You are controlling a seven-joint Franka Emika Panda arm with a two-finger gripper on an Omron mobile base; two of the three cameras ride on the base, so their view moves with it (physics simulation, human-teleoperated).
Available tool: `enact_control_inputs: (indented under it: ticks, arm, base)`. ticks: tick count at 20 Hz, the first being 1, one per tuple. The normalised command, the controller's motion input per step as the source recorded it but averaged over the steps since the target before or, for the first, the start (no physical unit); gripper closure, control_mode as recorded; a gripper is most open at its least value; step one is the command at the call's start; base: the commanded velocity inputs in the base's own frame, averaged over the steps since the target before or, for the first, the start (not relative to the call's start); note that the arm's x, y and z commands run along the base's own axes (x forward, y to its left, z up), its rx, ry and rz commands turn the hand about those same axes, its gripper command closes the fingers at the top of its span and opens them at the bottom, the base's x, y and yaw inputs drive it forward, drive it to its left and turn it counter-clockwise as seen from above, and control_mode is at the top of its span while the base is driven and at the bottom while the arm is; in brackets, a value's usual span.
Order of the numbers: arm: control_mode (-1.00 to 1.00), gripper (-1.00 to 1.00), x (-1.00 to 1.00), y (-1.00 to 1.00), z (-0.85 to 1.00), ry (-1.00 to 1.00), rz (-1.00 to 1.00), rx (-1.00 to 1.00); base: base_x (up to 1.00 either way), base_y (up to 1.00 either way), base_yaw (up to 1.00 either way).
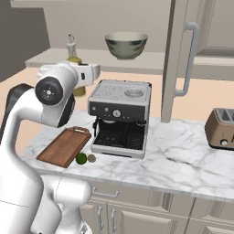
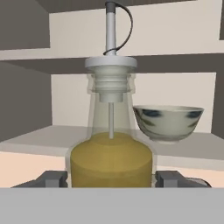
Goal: Open the cabinet. Place the bowl and condiment on the counter. Then place the lime and garlic on the cutting board.
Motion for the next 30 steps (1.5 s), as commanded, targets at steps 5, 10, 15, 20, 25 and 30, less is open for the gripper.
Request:
enact_control_inputs:
  ticks: [5, 10, 15, 20, 25, 30]
  arm:
    - [-1.0, 1.0, -0.16, -0.2, -0.09, 0.0, -0.02, 0.0]
    - [-1.0, 1.0, -0.13, -0.18, -0.14, 0.0, -0.02, 0.0]
    - [-1.0, 1.0, -0.12, -0.16, -0.18, 0.0, -0.02, 0.0]
    - [-1.0, 1.0, -0.1, -0.14, -0.18, 0.0, -0.01, 0.0]
    - [-1.0, 1.0, -0.14, -0.18, -0.1, -0.02, -0.02, 0.0]
    - [-1.0, 1.0, -0.15, -0.19, -0.13, -0.02, -0.01, 0.0]
  base:
    - [0.0, 0.0, 0.0]
    - [0.0, 0.0, 0.0]
    - [0.0, 0.0, 0.0]
    - [0.0, 0.0, 0.0]
    - [0.0, 0.0, 0.0]
    - [0.0, 0.0, 0.0]
